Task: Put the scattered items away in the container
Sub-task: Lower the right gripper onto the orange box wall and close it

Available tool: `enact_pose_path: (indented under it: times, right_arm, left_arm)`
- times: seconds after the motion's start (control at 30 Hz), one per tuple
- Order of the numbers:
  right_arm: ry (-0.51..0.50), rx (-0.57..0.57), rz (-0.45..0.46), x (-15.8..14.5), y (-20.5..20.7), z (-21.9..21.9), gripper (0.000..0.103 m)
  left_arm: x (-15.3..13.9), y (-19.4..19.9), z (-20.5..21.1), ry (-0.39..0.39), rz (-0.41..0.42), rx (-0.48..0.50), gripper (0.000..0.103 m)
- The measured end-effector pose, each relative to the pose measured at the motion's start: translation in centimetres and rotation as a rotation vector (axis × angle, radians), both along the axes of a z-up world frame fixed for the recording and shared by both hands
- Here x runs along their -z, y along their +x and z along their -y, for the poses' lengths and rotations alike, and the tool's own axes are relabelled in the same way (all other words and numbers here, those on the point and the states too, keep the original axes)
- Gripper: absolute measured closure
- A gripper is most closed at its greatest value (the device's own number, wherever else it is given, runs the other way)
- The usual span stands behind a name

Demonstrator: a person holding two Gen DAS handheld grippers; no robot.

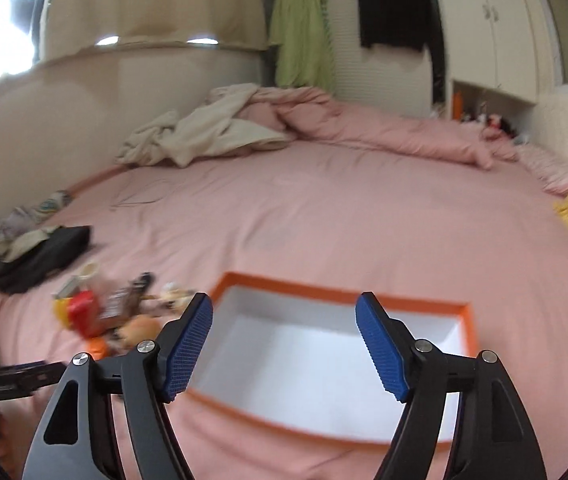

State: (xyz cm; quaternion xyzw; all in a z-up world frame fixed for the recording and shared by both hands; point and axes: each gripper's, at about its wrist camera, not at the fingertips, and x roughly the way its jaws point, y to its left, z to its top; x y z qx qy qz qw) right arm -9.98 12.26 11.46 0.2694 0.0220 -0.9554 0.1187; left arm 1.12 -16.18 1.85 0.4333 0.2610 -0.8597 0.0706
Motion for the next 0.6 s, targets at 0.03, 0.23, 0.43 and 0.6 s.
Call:
enact_pose_path:
  times: [0.03, 0.23, 0.43, 0.6]
  right_arm:
    - [0.027, 0.023, -0.003, 0.1, -0.7, -0.8, 0.028]
    - [0.054, 0.076, 0.097, 2.6, -5.2, -4.8, 0.028]
    - [0.143, -0.018, 0.248, 6.5, -7.0, -3.6, 0.028]
    - [0.096, 0.015, 0.258, 5.9, -5.3, -4.0, 0.028]
  left_arm:
    - [0.3, -0.2, -0.5, -0.022, 0.008, 0.007, 0.031]
    - [0.4, -0.3, -2.9, -0.062, -0.003, 0.085, 0.031]
    - [0.8, -0.7, -3.5, -0.045, -0.005, 0.087, 0.031]
    - [0.8, -0.8, -3.8, -0.055, -0.004, 0.095, 0.031]
